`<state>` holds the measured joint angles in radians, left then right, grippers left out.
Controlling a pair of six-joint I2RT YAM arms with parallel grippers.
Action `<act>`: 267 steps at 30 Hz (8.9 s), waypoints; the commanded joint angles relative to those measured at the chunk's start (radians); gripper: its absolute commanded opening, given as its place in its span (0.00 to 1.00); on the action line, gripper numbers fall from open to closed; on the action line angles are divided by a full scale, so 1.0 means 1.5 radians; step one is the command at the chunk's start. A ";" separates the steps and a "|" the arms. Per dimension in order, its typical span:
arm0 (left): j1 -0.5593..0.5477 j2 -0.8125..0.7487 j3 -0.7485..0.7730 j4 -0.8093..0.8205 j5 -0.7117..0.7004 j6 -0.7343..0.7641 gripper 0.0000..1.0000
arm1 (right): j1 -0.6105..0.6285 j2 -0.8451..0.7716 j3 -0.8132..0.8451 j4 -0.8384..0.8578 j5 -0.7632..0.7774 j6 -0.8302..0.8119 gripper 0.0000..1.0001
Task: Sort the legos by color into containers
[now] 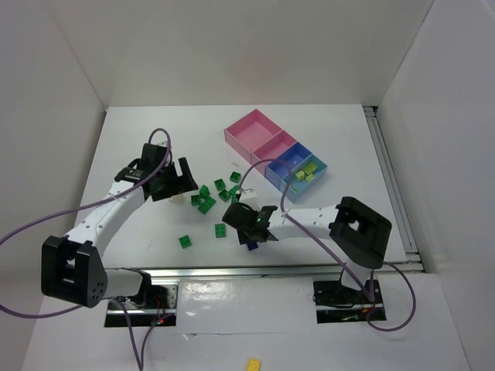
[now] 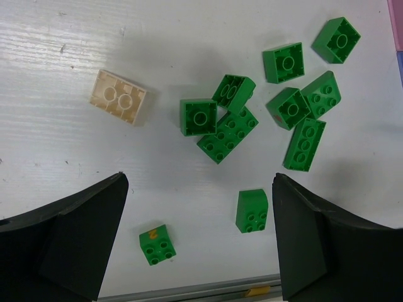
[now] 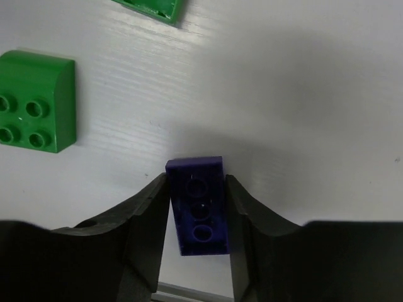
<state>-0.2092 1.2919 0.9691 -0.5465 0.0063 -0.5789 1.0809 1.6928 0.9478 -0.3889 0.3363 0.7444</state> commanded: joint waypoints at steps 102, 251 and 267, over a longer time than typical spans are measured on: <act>-0.027 0.159 0.186 -0.044 0.004 0.005 0.99 | -0.368 0.194 0.530 0.015 0.051 -0.235 0.26; -0.092 0.408 0.292 -0.083 -0.078 0.025 0.46 | -0.413 -0.075 0.283 -0.005 -0.054 -0.297 0.90; -0.092 0.380 0.444 -0.149 -0.041 0.031 0.00 | -0.413 -0.087 0.277 -0.017 -0.061 -0.291 0.88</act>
<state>-0.3458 1.9007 1.5661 -0.7425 -0.0921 -0.5278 0.4625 1.6230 1.3724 -0.4061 0.2325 0.2989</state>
